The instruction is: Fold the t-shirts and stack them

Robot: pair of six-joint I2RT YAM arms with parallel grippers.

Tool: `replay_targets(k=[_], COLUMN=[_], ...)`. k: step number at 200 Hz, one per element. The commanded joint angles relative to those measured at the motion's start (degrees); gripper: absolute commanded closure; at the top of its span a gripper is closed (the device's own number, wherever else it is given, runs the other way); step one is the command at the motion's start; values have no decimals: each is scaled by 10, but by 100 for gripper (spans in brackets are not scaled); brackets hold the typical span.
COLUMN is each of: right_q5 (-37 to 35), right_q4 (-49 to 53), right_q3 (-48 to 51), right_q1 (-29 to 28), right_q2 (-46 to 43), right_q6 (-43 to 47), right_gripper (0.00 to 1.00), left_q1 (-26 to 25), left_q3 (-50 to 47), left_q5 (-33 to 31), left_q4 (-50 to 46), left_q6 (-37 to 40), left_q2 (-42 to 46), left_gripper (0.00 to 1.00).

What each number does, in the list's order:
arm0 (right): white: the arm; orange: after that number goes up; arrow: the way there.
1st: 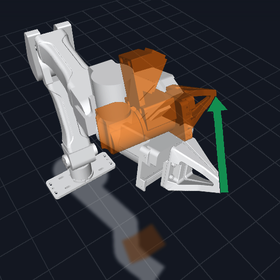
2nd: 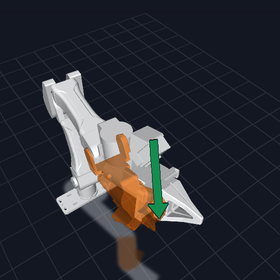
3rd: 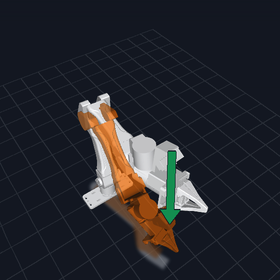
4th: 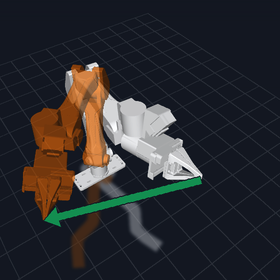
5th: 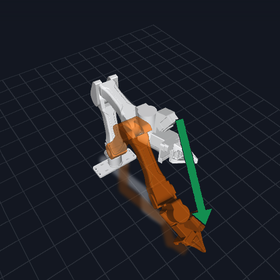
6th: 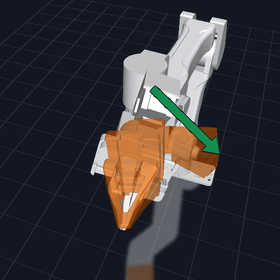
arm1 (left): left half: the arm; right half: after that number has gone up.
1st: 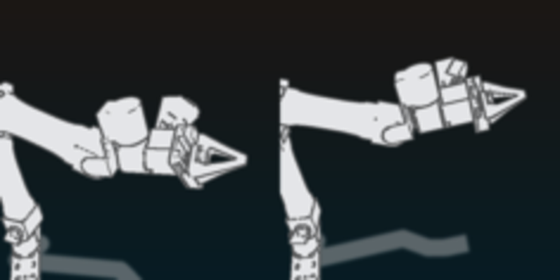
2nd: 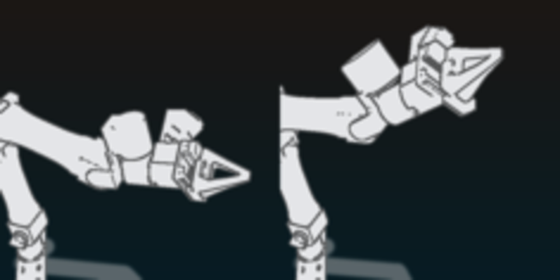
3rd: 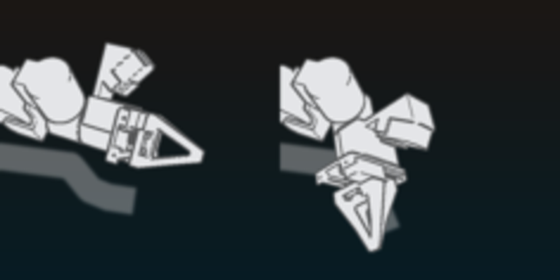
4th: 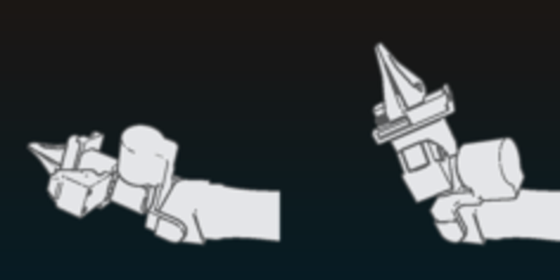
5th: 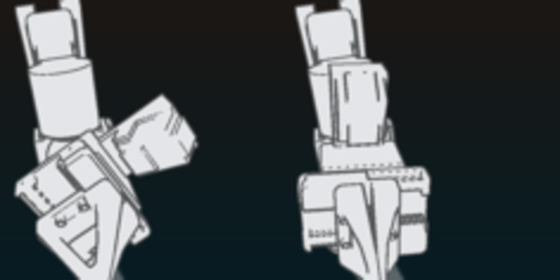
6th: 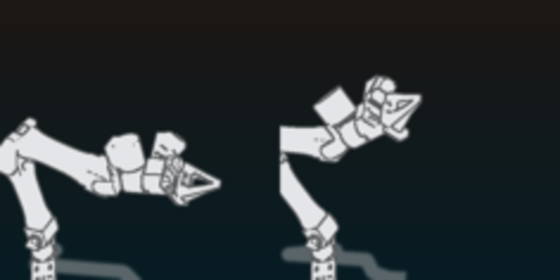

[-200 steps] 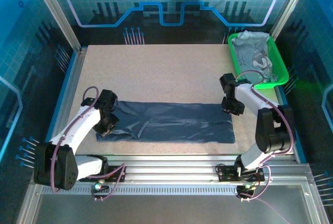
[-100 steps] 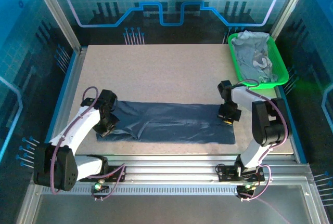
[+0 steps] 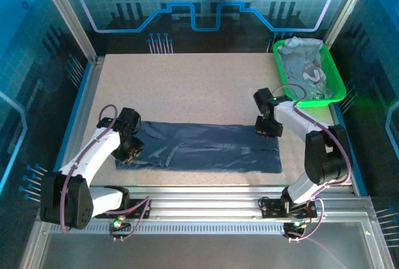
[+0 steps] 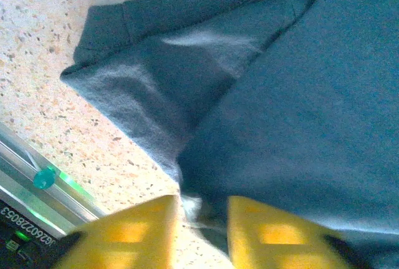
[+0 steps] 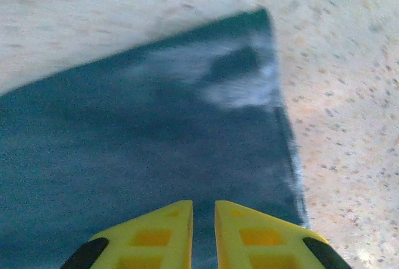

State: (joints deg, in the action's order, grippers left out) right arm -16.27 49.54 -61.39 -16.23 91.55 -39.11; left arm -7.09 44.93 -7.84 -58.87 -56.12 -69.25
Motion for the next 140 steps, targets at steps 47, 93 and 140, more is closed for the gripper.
replay_targets(k=[47, 93, 140], right_q5=[132, 221, 244], right_q4=[-106, -149, -126], right_q3=[-20, -38, -85], right_q1=[-93, -89, -84], right_q2=[24, 115, 165], right_q6=[16, 17, 20], right_gripper=[79, 81, 80], left_q1=[120, 193, 205], left_q3=[126, 174, 154], left_q5=[101, 168, 184], left_q4=[74, 180, 205], left_q6=[66, 192, 269], left_q2=[-66, -237, -263], left_gripper=[59, 72, 71])
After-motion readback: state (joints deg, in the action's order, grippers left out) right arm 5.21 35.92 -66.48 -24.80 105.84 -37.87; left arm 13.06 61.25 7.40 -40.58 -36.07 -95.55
